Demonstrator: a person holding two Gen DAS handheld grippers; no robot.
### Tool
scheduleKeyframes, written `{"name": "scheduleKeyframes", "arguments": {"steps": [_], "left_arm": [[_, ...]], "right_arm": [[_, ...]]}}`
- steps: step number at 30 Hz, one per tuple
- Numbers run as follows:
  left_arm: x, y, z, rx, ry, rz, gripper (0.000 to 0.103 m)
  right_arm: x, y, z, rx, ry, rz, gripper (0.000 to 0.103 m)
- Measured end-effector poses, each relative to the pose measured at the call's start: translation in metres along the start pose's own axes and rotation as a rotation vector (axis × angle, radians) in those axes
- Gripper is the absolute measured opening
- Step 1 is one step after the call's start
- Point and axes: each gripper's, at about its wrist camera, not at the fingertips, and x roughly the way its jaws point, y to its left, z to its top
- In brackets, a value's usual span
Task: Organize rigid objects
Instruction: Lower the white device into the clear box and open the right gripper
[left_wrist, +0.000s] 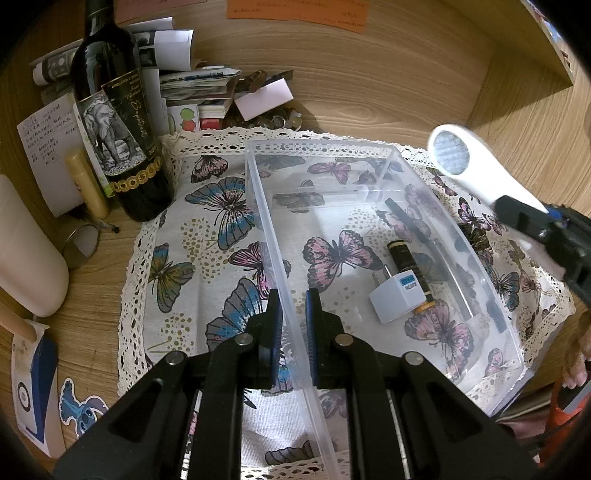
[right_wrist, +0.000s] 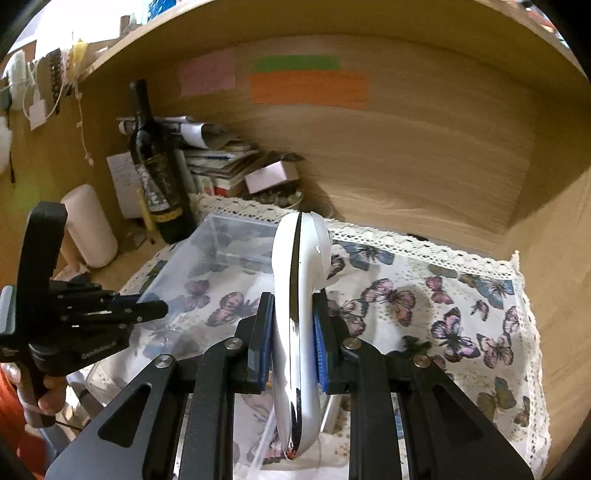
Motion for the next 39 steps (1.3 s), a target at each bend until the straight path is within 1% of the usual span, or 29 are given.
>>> {"name": "scheduleKeyframes", "arguments": {"steps": [7, 13, 22, 27, 33, 36, 39], "left_arm": [[0.000, 0.000, 0.000, -0.002, -0.001, -0.001, 0.011], [0.000, -0.001, 0.000, 0.001, -0.004, 0.000, 0.011], [0.000, -0.001, 0.000, 0.002, -0.004, -0.001, 0.011], [0.001, 0.000, -0.001, 0.007, -0.003, -0.001, 0.011], [0.001, 0.000, -0.001, 0.008, -0.004, 0.000, 0.011], [0.001, 0.000, -0.002, 0.009, -0.004, -0.002, 0.011], [0.001, 0.000, -0.002, 0.010, -0.006, -0.003, 0.011]], "right_arm": [[0.032, 0.008, -0.005, -0.038, 0.077, 0.003, 0.017], [0.050, 0.012, -0.009, -0.056, 0.123, 0.009, 0.017], [0.064, 0.020, -0.007, -0.082, 0.150, 0.005, 0.018], [0.053, 0.021, -0.004, -0.084, 0.122, 0.007, 0.018], [0.033, 0.013, -0.001, -0.050, 0.079, -0.001, 0.019], [0.022, 0.004, 0.001, -0.026, 0.052, -0.023, 0.026], [0.011, -0.010, 0.001, 0.007, 0.022, -0.064, 0.032]]}}
